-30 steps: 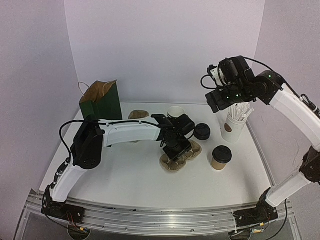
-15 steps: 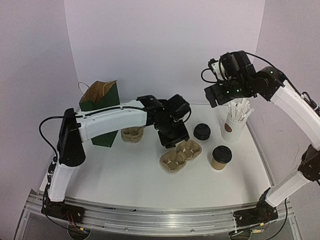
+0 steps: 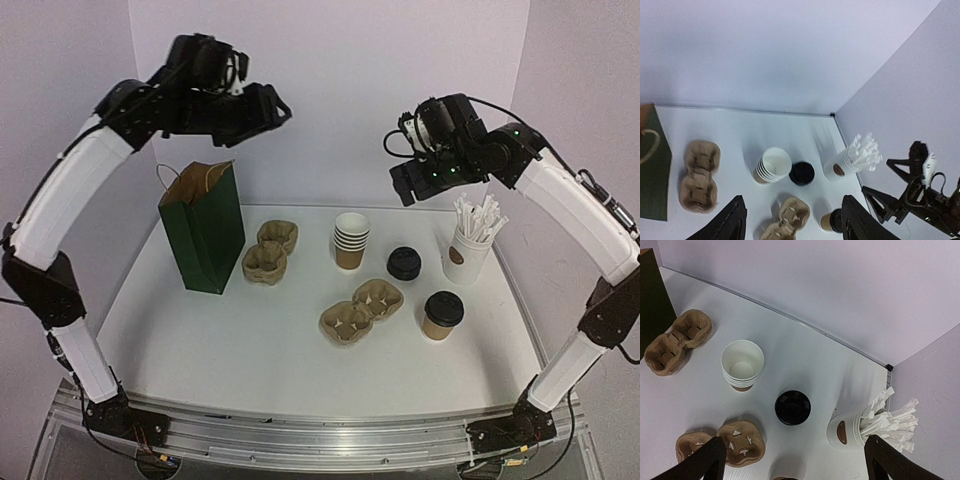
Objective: Pack the takeout coffee
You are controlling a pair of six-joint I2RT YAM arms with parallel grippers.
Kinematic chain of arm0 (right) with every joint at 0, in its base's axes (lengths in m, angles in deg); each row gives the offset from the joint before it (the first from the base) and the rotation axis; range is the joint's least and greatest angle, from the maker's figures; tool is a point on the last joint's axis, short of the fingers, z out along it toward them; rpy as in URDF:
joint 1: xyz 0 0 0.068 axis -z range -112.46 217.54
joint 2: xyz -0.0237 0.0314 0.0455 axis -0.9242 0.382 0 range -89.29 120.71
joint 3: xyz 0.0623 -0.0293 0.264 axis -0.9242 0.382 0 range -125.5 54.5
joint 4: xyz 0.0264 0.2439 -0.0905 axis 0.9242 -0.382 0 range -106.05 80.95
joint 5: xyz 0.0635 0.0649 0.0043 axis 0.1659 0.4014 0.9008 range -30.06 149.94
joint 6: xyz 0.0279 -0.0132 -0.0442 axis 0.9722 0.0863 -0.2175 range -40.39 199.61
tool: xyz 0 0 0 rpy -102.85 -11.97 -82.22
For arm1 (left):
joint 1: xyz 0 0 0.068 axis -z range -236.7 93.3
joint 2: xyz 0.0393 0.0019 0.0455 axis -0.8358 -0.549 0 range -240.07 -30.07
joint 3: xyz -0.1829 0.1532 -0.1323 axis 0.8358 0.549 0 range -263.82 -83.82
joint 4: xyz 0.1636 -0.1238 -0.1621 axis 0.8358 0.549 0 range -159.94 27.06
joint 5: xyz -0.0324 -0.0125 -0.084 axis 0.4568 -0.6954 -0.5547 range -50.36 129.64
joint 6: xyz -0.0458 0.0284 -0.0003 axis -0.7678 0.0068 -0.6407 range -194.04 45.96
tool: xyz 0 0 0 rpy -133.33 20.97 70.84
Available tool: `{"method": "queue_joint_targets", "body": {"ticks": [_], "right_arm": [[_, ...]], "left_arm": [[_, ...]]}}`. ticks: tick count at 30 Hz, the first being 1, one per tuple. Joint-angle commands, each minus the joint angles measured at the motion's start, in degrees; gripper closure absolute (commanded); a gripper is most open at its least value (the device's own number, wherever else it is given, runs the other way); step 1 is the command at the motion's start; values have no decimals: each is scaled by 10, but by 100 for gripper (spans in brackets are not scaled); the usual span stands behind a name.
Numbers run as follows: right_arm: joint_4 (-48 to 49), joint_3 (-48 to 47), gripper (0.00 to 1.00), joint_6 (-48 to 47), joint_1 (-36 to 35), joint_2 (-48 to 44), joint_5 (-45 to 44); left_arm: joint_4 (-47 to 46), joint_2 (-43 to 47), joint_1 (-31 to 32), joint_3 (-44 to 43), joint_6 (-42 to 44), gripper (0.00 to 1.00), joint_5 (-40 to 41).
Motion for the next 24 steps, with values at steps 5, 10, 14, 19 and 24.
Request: {"method": "queue_joint_targets", "body": {"ticks": [5,10,14,19,24], "right_arm": [[5,-43,4,4,2,30,23],[5,-51,4,-1,2,43,28],[5,-53,4,3,2,53,36],[5,-52,4,4,2,56,42],[5,-44,4,2,2,49,38]], "left_arm": [[47,131,-60,65,-43,36,285],[163,141,-107,47,-94,32,330],[215,136,-175,82,-97,28,282],[196,127,-257,153,-47,20,215],[145,82,-339,180,56,16,71]]}}
